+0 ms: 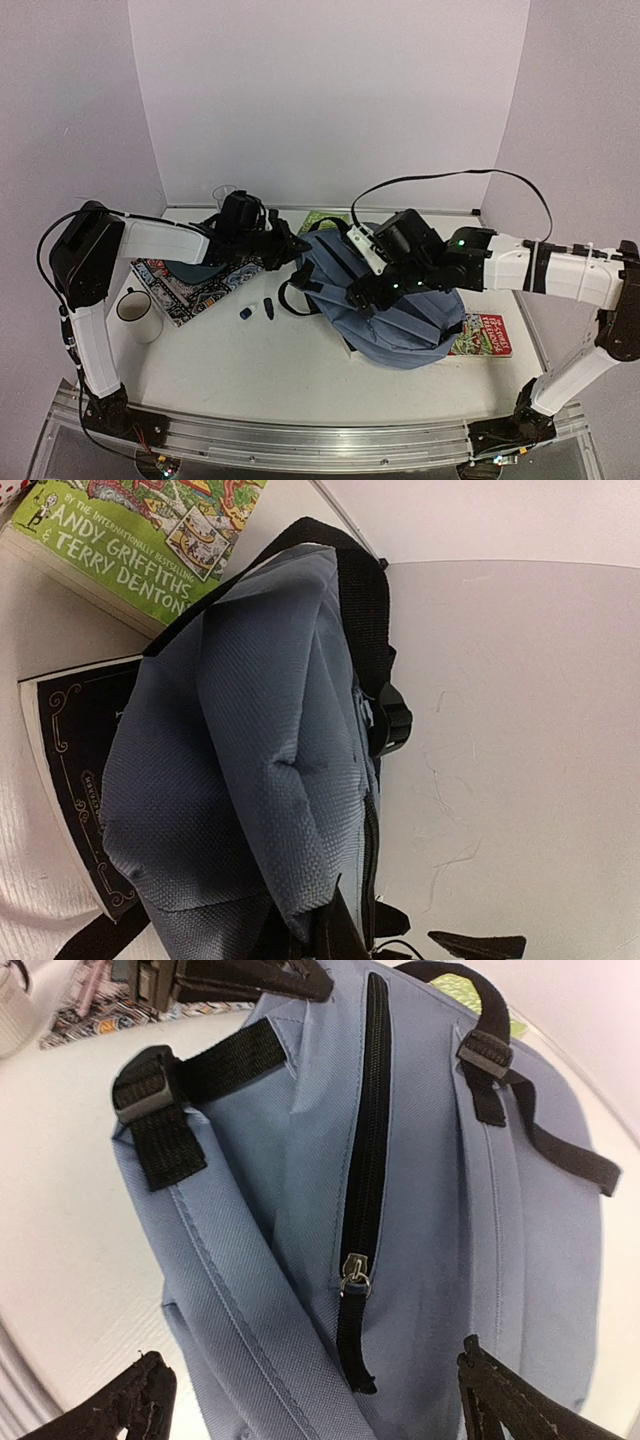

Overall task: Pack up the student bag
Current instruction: Pick up the book from the student bag.

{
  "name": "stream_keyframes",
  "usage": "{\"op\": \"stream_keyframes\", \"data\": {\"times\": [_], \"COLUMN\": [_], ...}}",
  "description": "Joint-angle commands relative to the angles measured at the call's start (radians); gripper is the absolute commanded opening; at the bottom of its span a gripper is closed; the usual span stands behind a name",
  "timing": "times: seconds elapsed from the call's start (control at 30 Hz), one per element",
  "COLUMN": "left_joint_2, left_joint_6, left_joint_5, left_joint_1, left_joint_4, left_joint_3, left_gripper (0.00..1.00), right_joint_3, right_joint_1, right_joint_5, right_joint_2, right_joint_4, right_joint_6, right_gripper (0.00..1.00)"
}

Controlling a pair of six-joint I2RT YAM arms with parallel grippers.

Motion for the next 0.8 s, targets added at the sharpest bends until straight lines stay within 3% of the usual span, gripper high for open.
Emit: {"op": "stream_keyframes", "data": {"times": [0.0,0.2,0.57,0.63,0.77], "left_joint_2": [-0.038,-0.045,-0.076,-0.079,-0.081], "left_joint_6": [-0.05,-0.104,-0.14,-0.143,-0.146], "left_joint_5": [-0.056,-0.062,-0.074,-0.073,-0.071], "left_joint_1": [0.0,-0.002,-0.007,-0.007,-0.007], "left_joint_4": [0.105,0.105,0.105,0.105,0.105], "left_joint_3": [0.01,0.0,-0.022,-0.029,-0.034], "left_gripper": [0.0,0.0,0.0,0.0,0.0], "right_joint_3": [0.09,0.194,0.32,0.319,0.322], "right_joint_1": [0.08,0.168,0.193,0.194,0.193], "right_joint_5": [0.281,0.443,0.733,0.742,0.71], "right_joint_2": [0.103,0.286,0.528,0.526,0.488], "right_joint_4": [-0.08,-0.129,-0.274,-0.284,-0.284], "right_joint_6": [0.0,0.016,0.091,0.096,0.089], "right_gripper": [0.98,0.98,0.96,0.85,0.46]}}
